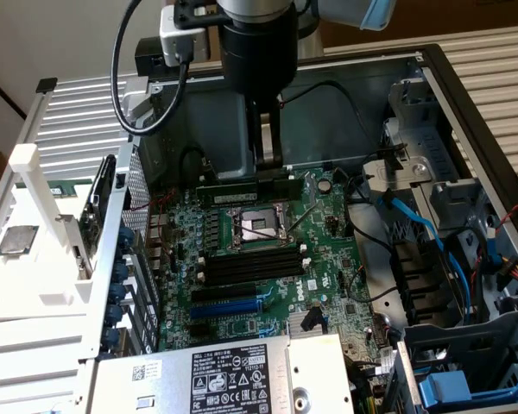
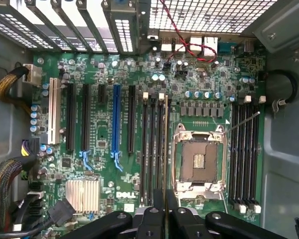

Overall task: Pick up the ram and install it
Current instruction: 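Insert the ram into the slot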

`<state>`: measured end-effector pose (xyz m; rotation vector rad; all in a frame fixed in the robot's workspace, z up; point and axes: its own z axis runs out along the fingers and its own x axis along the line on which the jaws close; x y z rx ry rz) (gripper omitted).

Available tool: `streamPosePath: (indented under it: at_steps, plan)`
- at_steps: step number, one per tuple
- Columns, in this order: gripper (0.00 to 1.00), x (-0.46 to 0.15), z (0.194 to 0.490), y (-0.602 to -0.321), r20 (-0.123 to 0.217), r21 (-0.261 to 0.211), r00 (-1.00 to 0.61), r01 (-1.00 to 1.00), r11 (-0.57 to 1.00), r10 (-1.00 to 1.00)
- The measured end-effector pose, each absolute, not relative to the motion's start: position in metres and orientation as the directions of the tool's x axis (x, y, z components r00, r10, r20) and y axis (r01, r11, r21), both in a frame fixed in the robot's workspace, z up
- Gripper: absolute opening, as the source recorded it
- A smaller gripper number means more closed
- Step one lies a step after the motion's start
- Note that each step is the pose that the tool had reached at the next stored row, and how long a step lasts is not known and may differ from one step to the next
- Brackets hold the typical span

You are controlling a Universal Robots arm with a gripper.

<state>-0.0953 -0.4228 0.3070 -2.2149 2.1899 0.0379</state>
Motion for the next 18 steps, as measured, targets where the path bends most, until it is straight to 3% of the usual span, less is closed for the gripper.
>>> streamPosePath:
  at_steps: [18]
  plan:
    - [0.13, -0.096, 0.274, -0.436, -0.046, -0.002, -0.005, -1.0, 0.005, -0.999]
